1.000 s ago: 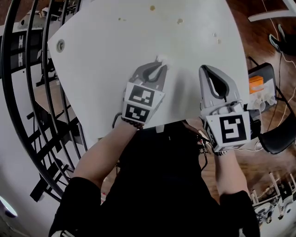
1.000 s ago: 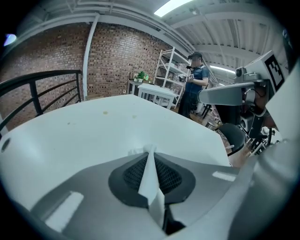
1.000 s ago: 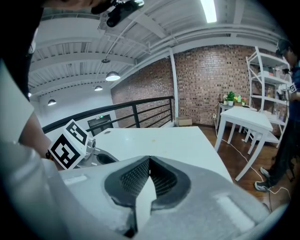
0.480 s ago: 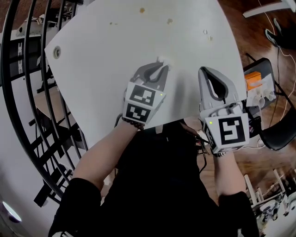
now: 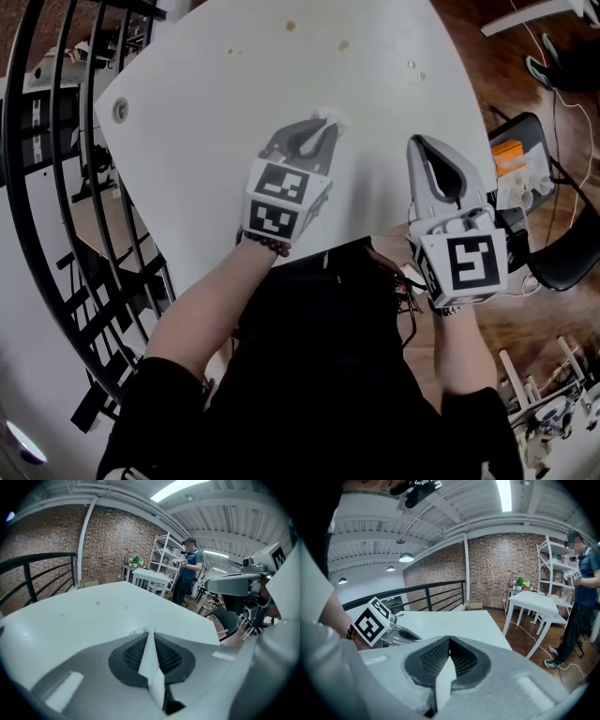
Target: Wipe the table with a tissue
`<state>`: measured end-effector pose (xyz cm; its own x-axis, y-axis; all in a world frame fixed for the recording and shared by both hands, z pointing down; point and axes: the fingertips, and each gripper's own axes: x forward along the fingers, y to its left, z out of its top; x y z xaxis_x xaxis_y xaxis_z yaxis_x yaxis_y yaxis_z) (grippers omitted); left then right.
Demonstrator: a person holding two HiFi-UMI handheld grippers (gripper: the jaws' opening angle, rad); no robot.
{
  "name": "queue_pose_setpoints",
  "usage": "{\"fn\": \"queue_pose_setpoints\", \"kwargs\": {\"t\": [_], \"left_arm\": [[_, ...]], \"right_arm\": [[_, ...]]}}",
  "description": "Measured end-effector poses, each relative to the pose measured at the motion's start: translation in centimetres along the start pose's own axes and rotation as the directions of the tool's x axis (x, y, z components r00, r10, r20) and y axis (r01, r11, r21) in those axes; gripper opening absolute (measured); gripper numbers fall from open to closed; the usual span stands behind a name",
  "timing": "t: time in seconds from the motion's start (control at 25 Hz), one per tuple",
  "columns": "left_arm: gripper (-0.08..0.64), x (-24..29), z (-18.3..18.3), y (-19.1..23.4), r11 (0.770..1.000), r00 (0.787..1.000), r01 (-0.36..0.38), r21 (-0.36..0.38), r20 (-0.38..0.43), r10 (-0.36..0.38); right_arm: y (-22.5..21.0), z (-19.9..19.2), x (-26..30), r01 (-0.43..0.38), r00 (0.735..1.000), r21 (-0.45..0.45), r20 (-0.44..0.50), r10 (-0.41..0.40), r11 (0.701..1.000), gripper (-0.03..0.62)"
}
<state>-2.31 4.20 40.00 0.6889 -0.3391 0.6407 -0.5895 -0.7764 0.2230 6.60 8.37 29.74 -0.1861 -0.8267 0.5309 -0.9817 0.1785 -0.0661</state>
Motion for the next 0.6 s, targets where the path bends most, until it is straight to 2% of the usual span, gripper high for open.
{"fn": "queue_pose_setpoints", "kwargs": {"t": [0.16, 0.44, 0.6], "left_arm": [[0.025, -2.4, 0.5, 1.0, 1.000, 1.000, 0.001, -0.012, 0.000, -0.001], [0.025, -5.0, 1.3, 3.0, 0.999, 0.999, -0.022, -0.036, 0.047, 0.024], [0.025, -5.5, 1.5, 2.8, 1.000, 0.998, -0.010, -0.028, 0.069, 0.012]], "right_arm": [[1.5, 0.9, -0.6, 0.017, 1.000, 0.000, 0.011, -0.017, 1.000, -0.008], [3.2, 2.2, -2.0, 0.038, 0.999, -0.021, 0.028, -0.037, 0.999, -0.008], [3.3, 2.6, -3.2, 0.087, 0.996, -0.021, 0.025, -0.086, 0.996, -0.008]]}}
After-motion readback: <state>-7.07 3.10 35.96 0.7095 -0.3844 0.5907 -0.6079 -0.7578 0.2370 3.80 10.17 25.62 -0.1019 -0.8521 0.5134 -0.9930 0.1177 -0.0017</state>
